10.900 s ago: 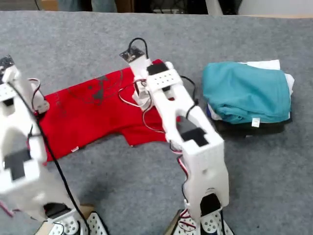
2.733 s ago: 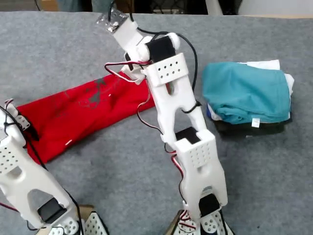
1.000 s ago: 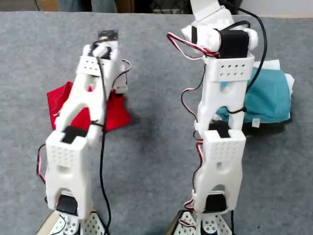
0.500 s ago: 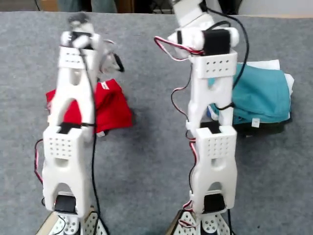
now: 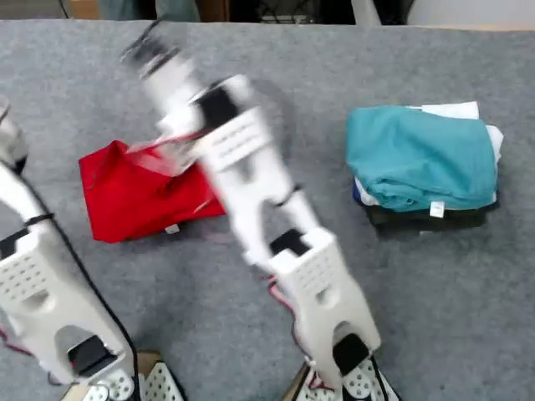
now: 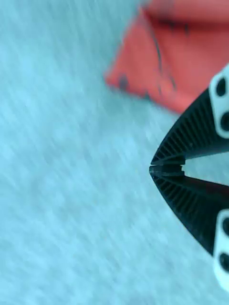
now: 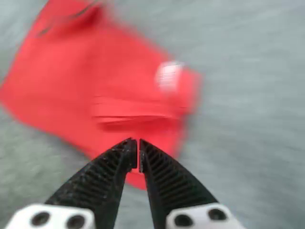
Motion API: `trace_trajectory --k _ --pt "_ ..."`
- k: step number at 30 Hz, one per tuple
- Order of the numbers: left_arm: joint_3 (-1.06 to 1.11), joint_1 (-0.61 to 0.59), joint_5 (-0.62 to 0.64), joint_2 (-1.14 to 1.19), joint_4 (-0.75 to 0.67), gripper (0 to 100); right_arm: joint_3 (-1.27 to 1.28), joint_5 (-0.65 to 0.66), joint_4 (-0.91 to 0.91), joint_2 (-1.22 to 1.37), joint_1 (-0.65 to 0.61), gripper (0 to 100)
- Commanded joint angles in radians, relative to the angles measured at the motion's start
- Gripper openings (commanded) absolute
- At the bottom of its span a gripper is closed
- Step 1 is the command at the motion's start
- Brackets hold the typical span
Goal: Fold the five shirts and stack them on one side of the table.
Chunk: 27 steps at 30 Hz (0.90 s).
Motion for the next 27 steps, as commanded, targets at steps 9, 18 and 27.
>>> trace_trajectory --k 9,18,27 --pt "0.616 -0.176 -0.12 -0.321 -0.236 3 0.031 -0.04 -0.232 0.245 -0.049 1.5" --pt "0.964 -0.154 -0.183 -0.534 -0.402 3 -0.378 0.028 0.032 0.278 0.071 1.5" --pt "1.132 0.005 -0.124 -0.577 -0.457 3 -0.447 0.028 -0.002 0.297 0.041 1.5"
